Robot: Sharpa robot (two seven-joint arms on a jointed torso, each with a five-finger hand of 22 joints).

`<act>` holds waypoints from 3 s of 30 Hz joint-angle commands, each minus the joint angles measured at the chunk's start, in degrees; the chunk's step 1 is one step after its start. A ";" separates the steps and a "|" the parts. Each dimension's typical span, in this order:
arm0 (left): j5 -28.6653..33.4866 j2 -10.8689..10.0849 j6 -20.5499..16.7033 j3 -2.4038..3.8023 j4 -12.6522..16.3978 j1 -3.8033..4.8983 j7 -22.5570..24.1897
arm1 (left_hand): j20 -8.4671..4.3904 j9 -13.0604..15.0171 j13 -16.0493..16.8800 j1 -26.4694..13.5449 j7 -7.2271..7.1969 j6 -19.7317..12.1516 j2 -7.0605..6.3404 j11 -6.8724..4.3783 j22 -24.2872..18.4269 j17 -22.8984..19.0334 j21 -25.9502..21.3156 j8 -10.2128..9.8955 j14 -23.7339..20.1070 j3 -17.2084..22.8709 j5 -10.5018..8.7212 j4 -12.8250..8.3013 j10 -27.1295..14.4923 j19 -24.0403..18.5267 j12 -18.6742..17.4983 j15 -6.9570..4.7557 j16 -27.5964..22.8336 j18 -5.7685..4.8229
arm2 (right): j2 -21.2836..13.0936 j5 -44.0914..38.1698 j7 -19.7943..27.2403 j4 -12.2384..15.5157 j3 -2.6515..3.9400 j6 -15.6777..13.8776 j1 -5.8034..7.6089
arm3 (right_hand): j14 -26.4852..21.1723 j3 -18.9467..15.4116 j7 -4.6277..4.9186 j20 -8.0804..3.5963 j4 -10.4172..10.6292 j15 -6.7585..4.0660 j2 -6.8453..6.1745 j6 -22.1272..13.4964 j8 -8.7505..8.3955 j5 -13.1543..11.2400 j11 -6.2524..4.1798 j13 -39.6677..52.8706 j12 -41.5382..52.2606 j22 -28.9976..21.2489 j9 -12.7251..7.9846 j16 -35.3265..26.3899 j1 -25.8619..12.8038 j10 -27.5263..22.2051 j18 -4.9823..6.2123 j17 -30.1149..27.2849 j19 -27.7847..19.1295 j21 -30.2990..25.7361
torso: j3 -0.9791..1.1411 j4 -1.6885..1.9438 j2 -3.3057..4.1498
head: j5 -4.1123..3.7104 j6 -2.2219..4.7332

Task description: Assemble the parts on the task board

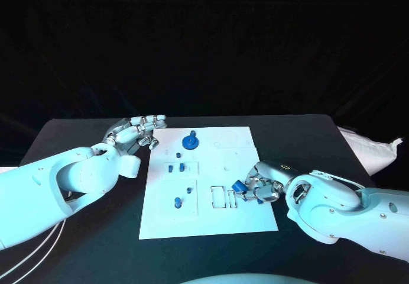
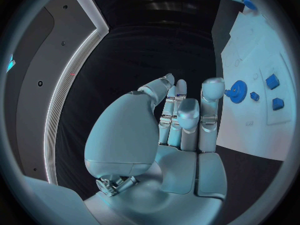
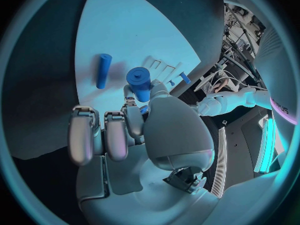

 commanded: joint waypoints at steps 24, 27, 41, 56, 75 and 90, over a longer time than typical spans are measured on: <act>-0.17 0.04 1.73 0.03 0.21 -0.20 -0.57 | 0.24 -0.01 0.12 0.19 0.18 -0.47 0.51 -0.16 -0.15 -0.06 -0.54 0.46 -0.25 -0.27 0.01 -0.11 -0.60 -0.04 0.39 0.03 -0.09 0.75 | 6.08 9.09 -0.40 -1.19 0.15 3.54 -0.24 | 4.36 -3.74 -2.11 -0.89 0.45 -1.20 4.44 3.80 0.77 0.70 -1.86 0.73 -0.28 0.75 4.37 0.51 -4.24 2.57 -1.11 6.11 0.68 0.48 | -0.09 0.34 0.03 | 0.53 -0.36; -0.17 0.02 1.76 0.03 0.22 -0.20 -0.63 | 0.23 -0.01 0.15 0.56 0.18 -0.52 0.73 -0.16 -0.17 -0.12 -0.57 0.51 -0.27 -0.14 0.06 -0.28 -0.72 -0.01 0.52 0.01 -0.08 0.76 | 6.55 8.39 -1.32 -1.51 0.15 4.05 -0.29 | 4.37 -4.31 -2.27 -0.99 0.46 -1.31 4.68 4.04 0.92 0.35 -1.99 1.12 -0.04 0.76 4.86 0.54 -5.08 2.79 -1.12 6.18 0.70 0.48 | -0.06 0.26 0.03 | 0.62 -0.36; -0.17 0.01 1.88 0.03 0.22 -0.21 -0.71 | 0.23 -0.01 0.18 0.79 0.21 -0.56 0.89 -0.15 -0.18 -0.15 -0.59 0.56 -0.28 -0.05 0.08 -0.39 -0.80 0.02 0.62 0.01 -0.05 0.76 | 7.74 2.57 -2.58 -2.32 0.15 3.21 -0.40 | 4.17 -12.30 -2.27 -1.10 0.46 -1.34 4.03 3.61 0.98 -17.68 -1.98 1.04 -1.80 0.38 8.05 -0.04 -16.13 2.64 -1.05 5.32 0.51 0.12 | 0.01 0.28 0.07 | 0.78 -0.22; -0.17 0.00 2.12 0.03 0.19 -0.28 -0.82 | 0.23 -0.01 0.18 0.77 0.22 -0.57 0.89 -0.14 -0.18 -0.17 -0.57 0.56 -0.29 -0.07 0.07 -0.38 -0.81 0.03 0.63 0.01 -0.06 0.76 | 7.72 0.93 -2.58 -1.92 0.16 4.62 -0.43 | 4.37 -7.83 -2.39 -1.18 -6.58 -1.45 5.25 3.16 0.90 -17.23 -2.13 2.37 -1.42 1.31 10.39 0.47 -1.08 3.14 -1.22 6.29 0.91 0.48 | -0.01 0.35 0.10 | 0.84 -0.55; -0.17 -0.30 2.06 0.02 0.27 -0.31 -0.96 | 0.23 -0.01 0.18 0.77 0.22 -0.57 0.89 -0.14 -0.18 -0.17 -0.57 0.56 -0.29 -0.07 0.07 -0.38 -0.81 0.03 0.63 0.01 -0.06 0.76 | 4.69 6.66 3.05 -0.46 0.24 0.04 -0.28 | 4.13 -10.25 -1.71 -0.88 -4.57 -1.03 3.28 1.51 -0.31 -14.42 -1.55 1.87 -3.22 0.58 11.41 -0.14 -4.00 2.56 -1.07 5.36 0.45 0.03 | -0.02 0.26 -0.03 | 0.59 -0.84; -0.18 -0.02 2.10 0.01 0.00 -0.36 -0.90 | 0.23 -0.01 0.18 0.77 0.22 -0.57 0.89 -0.14 -0.18 -0.17 -0.57 0.56 -0.29 -0.07 0.07 -0.38 -0.81 0.03 0.63 0.01 -0.06 0.76 | -6.15 10.65 10.46 0.43 0.25 4.40 3.47 | 3.92 -7.86 0.76 0.66 -8.71 0.69 5.41 -3.17 -5.14 -12.36 0.48 -1.84 -9.60 -1.64 9.50 -0.79 4.92 -0.68 -0.58 4.66 -0.92 -1.33 | 0.23 -0.72 -0.16 | 0.11 -0.40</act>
